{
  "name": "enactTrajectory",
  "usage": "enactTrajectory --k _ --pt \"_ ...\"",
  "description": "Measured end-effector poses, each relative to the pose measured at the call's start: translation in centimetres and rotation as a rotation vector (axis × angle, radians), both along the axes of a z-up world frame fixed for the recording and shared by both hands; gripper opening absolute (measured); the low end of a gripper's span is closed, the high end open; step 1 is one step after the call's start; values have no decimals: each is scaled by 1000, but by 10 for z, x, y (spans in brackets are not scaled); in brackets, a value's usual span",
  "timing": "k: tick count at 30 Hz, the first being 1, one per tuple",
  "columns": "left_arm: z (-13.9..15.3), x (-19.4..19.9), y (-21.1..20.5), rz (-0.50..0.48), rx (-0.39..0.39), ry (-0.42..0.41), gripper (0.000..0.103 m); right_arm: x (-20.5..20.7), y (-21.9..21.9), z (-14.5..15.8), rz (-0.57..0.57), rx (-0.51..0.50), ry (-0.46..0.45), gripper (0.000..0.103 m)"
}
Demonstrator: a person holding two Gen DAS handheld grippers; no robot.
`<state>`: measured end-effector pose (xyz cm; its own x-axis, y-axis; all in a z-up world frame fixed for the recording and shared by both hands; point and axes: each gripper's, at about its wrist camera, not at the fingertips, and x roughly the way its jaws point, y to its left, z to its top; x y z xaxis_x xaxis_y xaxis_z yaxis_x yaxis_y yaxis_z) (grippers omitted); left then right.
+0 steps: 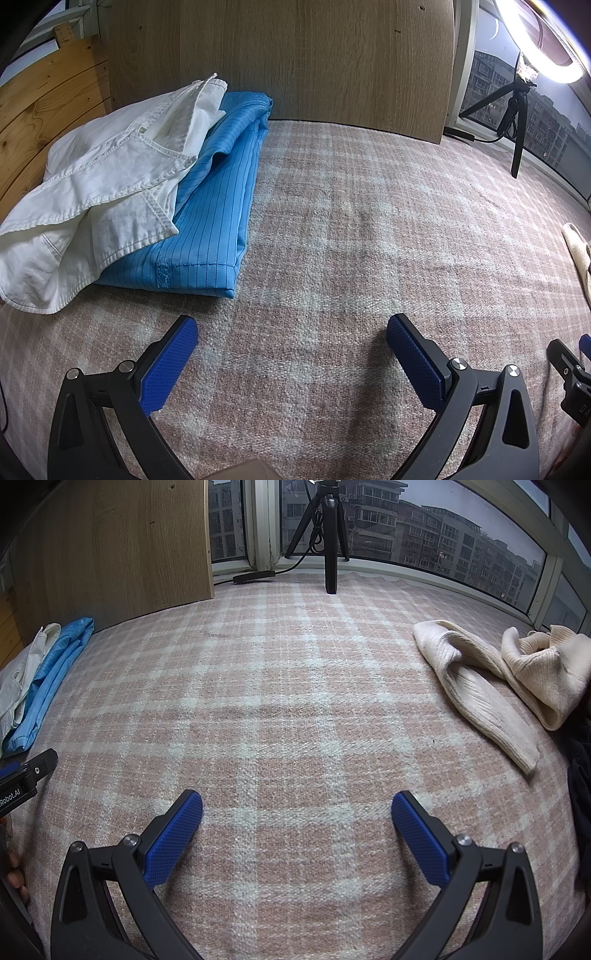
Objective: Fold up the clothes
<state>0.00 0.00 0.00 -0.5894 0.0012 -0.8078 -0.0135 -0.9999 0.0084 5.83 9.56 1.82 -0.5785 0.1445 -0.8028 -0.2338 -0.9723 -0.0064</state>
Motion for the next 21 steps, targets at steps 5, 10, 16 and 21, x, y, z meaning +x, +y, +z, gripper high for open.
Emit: enactTrajectory --k 5,10,16,21 --pt "0 0 0 0 1 -1 103 0 0 0 0 0 0 103" --pt "0 0 0 0 0 -1 103 0 0 0 0 0 0 103" --pt "0 0 0 7 1 0 103 0 0 0 0 0 0 103" --pt "-2 2 0 7 0 0 103 -1 -1 0 -4 0 1 103"
